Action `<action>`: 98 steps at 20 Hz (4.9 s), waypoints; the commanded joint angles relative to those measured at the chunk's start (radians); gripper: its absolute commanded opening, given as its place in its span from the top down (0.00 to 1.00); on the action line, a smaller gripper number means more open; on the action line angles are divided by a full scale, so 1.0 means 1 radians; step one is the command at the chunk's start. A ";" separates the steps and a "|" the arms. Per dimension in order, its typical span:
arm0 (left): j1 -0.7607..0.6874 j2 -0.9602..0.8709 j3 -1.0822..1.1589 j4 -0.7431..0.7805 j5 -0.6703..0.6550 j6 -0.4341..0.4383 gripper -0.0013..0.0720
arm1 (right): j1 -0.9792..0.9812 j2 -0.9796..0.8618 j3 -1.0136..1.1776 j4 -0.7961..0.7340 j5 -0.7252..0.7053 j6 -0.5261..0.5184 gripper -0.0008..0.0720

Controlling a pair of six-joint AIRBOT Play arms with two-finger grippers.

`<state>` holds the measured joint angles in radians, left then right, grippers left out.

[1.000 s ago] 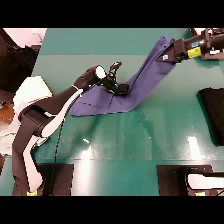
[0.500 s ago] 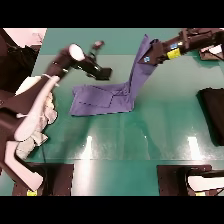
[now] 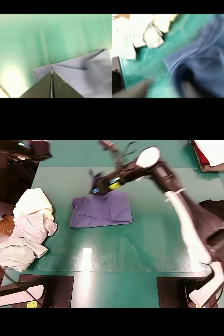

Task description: Fold the shirts.

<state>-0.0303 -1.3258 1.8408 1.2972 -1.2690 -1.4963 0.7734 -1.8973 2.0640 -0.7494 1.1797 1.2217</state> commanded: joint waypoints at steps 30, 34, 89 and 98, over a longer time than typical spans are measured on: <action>0.039 0.084 -0.463 -0.153 0.070 0.064 0.95 | -0.265 -0.169 -0.370 0.173 0.047 0.093 0.23; 0.039 0.084 -0.463 -0.153 0.053 0.065 0.95 | -0.208 -0.184 -0.311 0.178 0.017 0.061 0.79; 0.036 0.084 -0.463 -0.314 0.076 0.143 0.95 | -1.509 0.492 -0.233 -0.854 0.654 0.372 0.25; 0.036 0.084 -0.463 -0.314 0.084 0.142 0.95 | -1.055 0.516 -0.225 -0.587 0.640 0.344 0.97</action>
<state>0.0059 -1.2427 1.3777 0.9829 -1.1866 -1.3548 -0.4412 -1.3869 1.8328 -1.3773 1.8278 1.5890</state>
